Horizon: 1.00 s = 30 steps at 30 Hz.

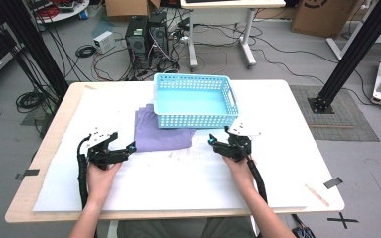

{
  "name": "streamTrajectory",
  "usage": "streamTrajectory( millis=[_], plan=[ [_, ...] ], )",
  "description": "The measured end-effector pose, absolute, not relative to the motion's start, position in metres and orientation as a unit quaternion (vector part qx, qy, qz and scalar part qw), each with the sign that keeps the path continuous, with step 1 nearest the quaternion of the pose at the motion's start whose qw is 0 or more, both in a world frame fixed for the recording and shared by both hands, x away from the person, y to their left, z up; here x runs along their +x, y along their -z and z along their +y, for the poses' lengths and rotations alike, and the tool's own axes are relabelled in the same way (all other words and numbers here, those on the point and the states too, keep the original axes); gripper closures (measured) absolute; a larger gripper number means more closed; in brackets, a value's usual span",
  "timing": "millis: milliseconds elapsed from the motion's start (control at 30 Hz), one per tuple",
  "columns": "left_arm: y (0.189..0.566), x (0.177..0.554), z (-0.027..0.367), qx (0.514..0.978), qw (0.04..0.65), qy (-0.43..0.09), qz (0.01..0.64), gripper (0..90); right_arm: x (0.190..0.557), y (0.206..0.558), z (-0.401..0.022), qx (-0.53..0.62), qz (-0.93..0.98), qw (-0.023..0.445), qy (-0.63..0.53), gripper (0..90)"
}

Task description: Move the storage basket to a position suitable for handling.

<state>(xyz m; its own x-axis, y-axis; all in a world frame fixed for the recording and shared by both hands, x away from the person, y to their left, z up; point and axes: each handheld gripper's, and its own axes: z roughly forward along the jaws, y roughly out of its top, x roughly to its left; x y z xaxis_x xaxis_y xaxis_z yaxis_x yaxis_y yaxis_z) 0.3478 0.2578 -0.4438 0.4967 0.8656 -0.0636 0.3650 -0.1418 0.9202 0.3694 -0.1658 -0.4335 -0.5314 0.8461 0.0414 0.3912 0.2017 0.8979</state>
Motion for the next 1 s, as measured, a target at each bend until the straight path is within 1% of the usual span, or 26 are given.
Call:
streamTrajectory(
  millis=[67, 100, 200, 300, 367, 400, 500, 567, 633, 667, 733, 833, 867, 900, 967, 1000],
  plan=[
    [0.444, 0.348, 0.258, 0.711, 0.492, -0.254, 0.433, 15.9, 0.371, 0.434, -0.16, 0.419, 0.741, 0.236, -0.469, 32.7],
    [0.445, 0.349, 0.257, 0.71, 0.489, -0.255, 0.437, 15.9, 0.374, 0.436, -0.151, 0.413, 0.749, 0.227, -0.467, 33.9],
    [0.447, 0.351, 0.256, 0.708, 0.475, -0.259, 0.453, 16.0, 0.38, 0.438, -0.137, 0.412, 0.758, 0.215, -0.458, 33.5],
    [0.447, 0.351, 0.254, 0.706, 0.468, -0.267, 0.459, 20.4, 0.386, 0.44, -0.123, 0.412, 0.769, 0.202, -0.445, 32.2],
    [0.447, 0.351, 0.252, 0.707, 0.461, -0.27, 0.462, 21.6, 0.388, 0.442, -0.115, 0.412, 0.773, 0.195, -0.441, 32.3],
    [0.447, 0.351, 0.251, 0.703, 0.453, -0.271, 0.476, 21.6, 0.389, 0.442, -0.111, 0.412, 0.775, 0.188, -0.44, 32.3],
    [0.447, 0.352, 0.25, 0.703, 0.452, -0.263, 0.483, 21.8, 0.391, 0.444, -0.104, 0.416, 0.778, 0.185, -0.433, 33.0],
    [0.448, 0.353, 0.248, 0.705, 0.444, -0.261, 0.488, 22.0, 0.393, 0.444, -0.095, 0.426, 0.779, 0.173, -0.427, 35.2],
    [0.448, 0.353, 0.247, 0.707, 0.442, -0.257, 0.489, 23.3, 0.394, 0.444, -0.091, 0.431, 0.779, 0.174, -0.42, 35.3],
    [0.448, 0.354, 0.247, 0.71, 0.442, -0.247, 0.49, 28.7, 0.397, 0.445, -0.085, 0.437, 0.785, 0.167, -0.406, 35.6],
    [0.448, 0.354, 0.246, 0.711, 0.44, -0.245, 0.491, 30.1, 0.398, 0.446, -0.082, 0.442, 0.786, 0.17, -0.397, 35.9],
    [0.449, 0.359, 0.243, 0.725, 0.423, -0.228, 0.494, 32.8, 0.403, 0.449, -0.079, 0.453, 0.793, 0.156, -0.375, 40.0],
    [0.449, 0.361, 0.241, 0.728, 0.416, -0.222, 0.498, 32.8, 0.404, 0.449, -0.078, 0.452, 0.798, 0.148, -0.371, 43.9],
    [0.449, 0.361, 0.241, 0.728, 0.416, -0.222, 0.498, 32.8, 0.404, 0.45, -0.077, 0.448, 0.803, 0.143, -0.366, 45.5],
    [0.451, 0.366, 0.238, 0.738, 0.4, -0.199, 0.505, 33.4, 0.404, 0.449, -0.075, 0.443, 0.808, 0.15, -0.359, 47.0],
    [0.451, 0.367, 0.238, 0.74, 0.395, -0.197, 0.507, 33.5, 0.404, 0.449, -0.075, 0.441, 0.809, 0.152, -0.358, 47.9]
  ],
)
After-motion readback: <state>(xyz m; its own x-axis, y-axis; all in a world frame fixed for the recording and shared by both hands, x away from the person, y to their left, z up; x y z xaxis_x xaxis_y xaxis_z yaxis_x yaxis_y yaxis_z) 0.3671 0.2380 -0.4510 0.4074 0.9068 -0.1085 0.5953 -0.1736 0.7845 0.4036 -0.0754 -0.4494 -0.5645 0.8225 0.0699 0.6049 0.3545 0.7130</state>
